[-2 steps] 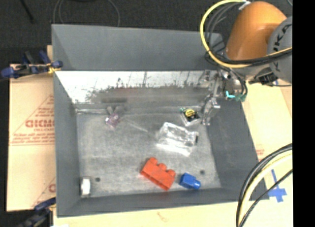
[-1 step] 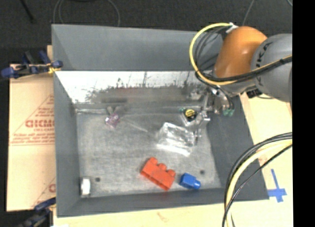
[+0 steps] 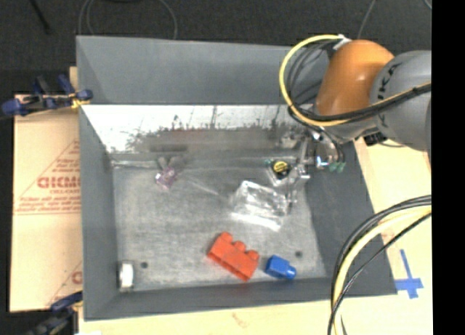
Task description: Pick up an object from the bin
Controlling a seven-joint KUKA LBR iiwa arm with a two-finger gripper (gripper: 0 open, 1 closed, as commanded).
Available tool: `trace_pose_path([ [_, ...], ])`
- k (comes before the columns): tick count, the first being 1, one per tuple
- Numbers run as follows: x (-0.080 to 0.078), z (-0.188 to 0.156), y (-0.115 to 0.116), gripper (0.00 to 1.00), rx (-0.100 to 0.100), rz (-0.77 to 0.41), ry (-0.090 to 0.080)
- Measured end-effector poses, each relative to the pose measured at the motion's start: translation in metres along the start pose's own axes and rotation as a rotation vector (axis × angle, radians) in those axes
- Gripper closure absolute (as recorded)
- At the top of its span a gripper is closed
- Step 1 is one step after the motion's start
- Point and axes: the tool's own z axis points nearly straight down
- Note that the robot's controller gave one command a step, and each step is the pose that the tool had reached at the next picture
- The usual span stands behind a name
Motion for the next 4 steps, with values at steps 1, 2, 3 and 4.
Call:
trace_pose_path([
  [1, 0.000, 0.000, 0.000, 0.00, 0.000, 0.015, 0.001],
  [2, 0.002, 0.003, 0.001, 0.00, -0.001, 0.011, -0.001],
  [3, 0.005, 0.008, 0.002, 0.00, -0.003, 0.071, 0.004],
  [4, 0.011, 0.016, -0.020, 0.00, 0.006, -0.096, 0.002],
])
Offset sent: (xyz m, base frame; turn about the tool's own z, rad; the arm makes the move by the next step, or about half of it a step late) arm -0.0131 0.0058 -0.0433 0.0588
